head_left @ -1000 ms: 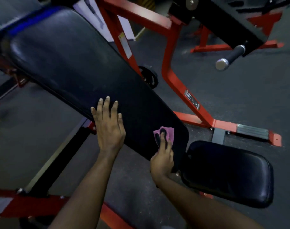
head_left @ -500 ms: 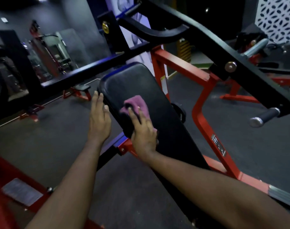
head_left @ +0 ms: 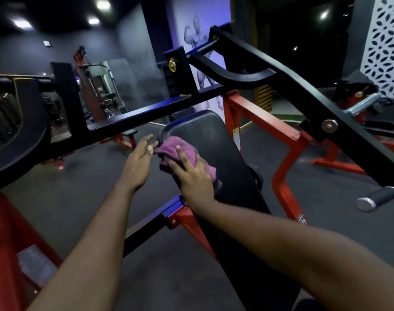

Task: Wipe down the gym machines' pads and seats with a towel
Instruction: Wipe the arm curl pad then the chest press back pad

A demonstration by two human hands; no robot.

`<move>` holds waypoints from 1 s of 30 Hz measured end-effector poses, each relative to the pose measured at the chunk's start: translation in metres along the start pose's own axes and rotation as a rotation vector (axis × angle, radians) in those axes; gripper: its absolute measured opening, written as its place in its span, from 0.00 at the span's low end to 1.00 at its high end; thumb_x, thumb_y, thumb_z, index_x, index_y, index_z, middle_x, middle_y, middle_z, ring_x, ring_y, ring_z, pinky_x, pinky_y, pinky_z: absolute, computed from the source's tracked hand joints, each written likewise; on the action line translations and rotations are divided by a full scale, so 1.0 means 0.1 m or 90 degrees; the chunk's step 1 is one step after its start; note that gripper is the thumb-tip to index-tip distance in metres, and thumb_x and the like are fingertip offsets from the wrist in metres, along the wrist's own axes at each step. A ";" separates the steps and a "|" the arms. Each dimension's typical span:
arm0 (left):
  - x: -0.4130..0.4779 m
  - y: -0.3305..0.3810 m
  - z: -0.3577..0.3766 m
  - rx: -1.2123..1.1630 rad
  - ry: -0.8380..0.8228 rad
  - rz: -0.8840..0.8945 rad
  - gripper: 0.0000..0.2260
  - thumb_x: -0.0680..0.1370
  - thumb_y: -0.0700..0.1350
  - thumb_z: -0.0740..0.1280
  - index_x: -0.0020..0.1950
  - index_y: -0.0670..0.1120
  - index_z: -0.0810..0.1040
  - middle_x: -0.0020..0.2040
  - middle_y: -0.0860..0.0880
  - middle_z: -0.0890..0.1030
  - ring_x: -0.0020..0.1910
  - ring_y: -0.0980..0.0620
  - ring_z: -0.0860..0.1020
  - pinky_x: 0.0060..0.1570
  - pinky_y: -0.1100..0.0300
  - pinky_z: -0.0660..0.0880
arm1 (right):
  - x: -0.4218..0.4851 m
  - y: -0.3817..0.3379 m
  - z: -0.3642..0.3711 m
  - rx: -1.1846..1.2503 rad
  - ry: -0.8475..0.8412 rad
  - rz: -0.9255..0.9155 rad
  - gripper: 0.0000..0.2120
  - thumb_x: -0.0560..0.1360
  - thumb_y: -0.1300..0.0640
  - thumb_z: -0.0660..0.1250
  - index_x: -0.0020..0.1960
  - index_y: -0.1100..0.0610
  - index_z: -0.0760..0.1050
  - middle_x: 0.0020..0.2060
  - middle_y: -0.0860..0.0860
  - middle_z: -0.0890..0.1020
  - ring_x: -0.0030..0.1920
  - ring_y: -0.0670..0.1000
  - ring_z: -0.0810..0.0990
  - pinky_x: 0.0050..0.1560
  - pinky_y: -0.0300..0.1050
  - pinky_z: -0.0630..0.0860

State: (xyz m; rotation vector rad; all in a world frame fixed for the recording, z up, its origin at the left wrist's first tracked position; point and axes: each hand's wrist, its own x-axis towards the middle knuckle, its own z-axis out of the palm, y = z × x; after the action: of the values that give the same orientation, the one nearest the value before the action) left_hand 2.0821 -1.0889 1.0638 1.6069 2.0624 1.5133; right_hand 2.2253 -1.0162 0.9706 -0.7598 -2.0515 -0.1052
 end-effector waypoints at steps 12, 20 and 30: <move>0.03 0.07 0.01 0.106 0.213 0.032 0.15 0.86 0.43 0.55 0.70 0.43 0.73 0.65 0.40 0.78 0.64 0.42 0.76 0.58 0.59 0.67 | 0.63 0.03 -0.18 -0.071 -0.136 -0.161 0.29 0.78 0.50 0.45 0.75 0.41 0.70 0.81 0.48 0.60 0.75 0.73 0.60 0.70 0.75 0.62; 0.33 0.30 0.47 0.151 0.422 -0.046 0.09 0.85 0.43 0.55 0.58 0.40 0.70 0.56 0.37 0.77 0.52 0.36 0.75 0.43 0.54 0.63 | 1.95 0.23 -0.43 -0.121 -0.275 -0.183 0.20 0.84 0.50 0.56 0.75 0.38 0.68 0.71 0.48 0.72 0.66 0.60 0.71 0.57 0.59 0.72; 0.73 0.37 1.01 0.117 0.424 -0.195 0.17 0.87 0.49 0.51 0.66 0.38 0.67 0.61 0.29 0.75 0.58 0.30 0.74 0.48 0.47 0.66 | 2.28 0.53 -0.33 -0.064 -0.297 -0.325 0.21 0.84 0.51 0.57 0.74 0.35 0.69 0.69 0.45 0.75 0.66 0.57 0.73 0.50 0.52 0.67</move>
State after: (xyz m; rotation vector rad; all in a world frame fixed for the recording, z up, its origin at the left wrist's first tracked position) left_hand 2.1365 -0.9716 1.0745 0.8092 2.6838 1.9589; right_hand 2.1901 -0.8773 1.1583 -0.3162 -2.6686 -0.3477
